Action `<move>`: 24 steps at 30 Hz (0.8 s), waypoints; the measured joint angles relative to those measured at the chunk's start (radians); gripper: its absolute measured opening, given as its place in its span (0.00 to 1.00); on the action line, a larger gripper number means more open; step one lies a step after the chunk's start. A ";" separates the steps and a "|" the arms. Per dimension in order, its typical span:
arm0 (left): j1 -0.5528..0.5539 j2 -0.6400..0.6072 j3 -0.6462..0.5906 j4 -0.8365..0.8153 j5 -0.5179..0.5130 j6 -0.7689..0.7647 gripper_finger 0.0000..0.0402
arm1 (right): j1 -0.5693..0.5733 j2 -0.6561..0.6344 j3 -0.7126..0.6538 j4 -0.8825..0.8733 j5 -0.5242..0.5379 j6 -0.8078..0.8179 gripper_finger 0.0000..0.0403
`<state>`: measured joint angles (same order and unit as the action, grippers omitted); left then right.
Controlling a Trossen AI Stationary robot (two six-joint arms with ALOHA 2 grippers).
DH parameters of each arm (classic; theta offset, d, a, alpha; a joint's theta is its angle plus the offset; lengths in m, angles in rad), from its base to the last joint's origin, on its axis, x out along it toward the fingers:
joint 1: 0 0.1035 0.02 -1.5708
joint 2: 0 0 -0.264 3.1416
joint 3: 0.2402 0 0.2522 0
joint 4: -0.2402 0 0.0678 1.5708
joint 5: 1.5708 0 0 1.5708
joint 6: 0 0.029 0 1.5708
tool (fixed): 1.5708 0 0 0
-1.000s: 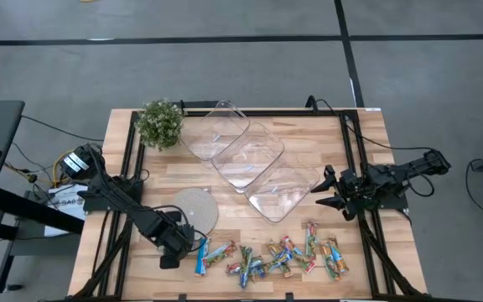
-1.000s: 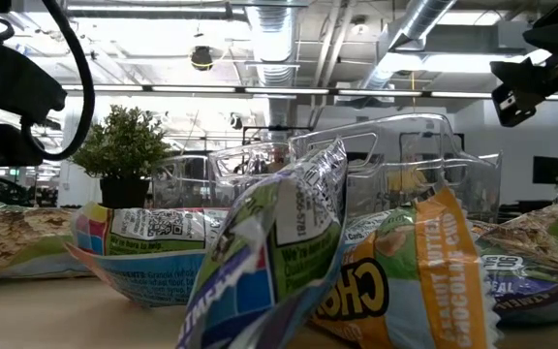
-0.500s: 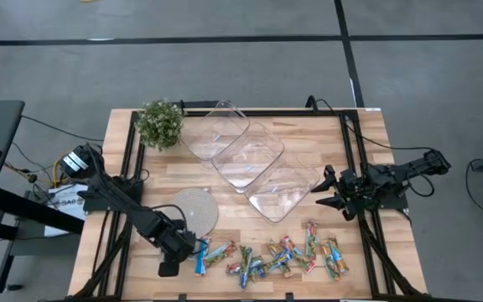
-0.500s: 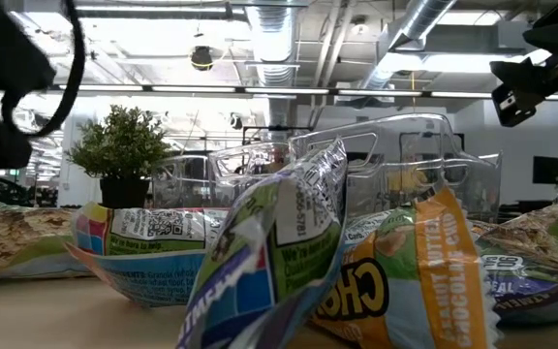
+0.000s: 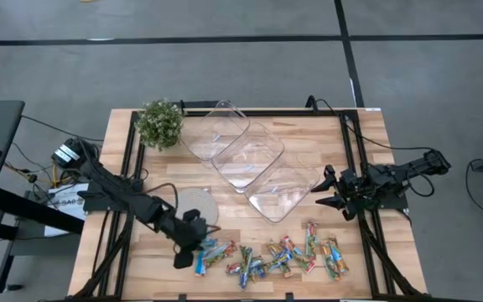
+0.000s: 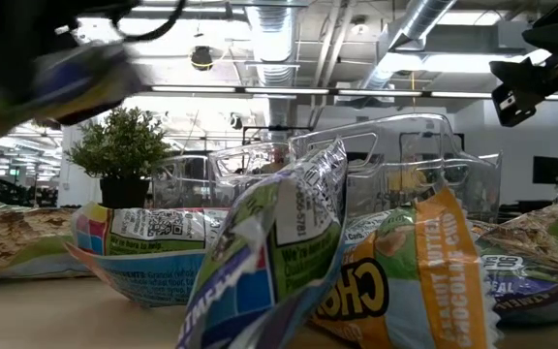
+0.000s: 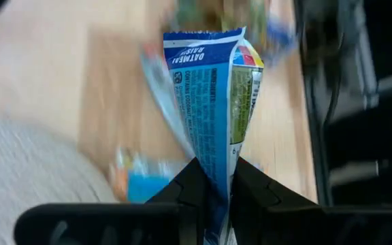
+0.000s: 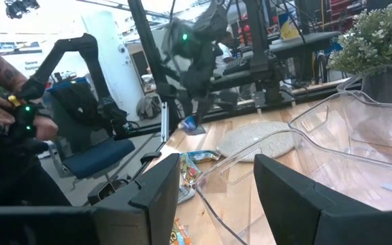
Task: Pick and place Granola Bars by type
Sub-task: Put the blue granola bar into the top transparent bin
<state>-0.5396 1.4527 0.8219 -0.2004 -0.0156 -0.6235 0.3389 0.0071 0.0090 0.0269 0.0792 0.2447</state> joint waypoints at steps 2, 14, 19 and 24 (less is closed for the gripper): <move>0.027 -0.014 0.000 0.063 -0.038 0.003 0.09 | 0.000 0.000 0.000 0.000 0.000 0.000 0.46; 0.202 -0.041 0.001 0.548 -0.124 -0.072 0.09 | 0.000 0.000 0.000 0.003 0.000 0.000 0.46; 0.260 -0.041 0.001 0.694 -0.124 -0.121 0.09 | 0.000 0.000 0.000 0.003 0.000 0.000 0.46; 0.282 -0.041 0.001 0.729 -0.125 -0.132 0.09 | 0.000 0.000 0.000 0.003 0.000 0.000 0.46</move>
<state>-0.2572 1.4118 0.8230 0.5282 -0.1405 -0.7559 0.3389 0.0072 0.0093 0.0296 0.0788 0.2447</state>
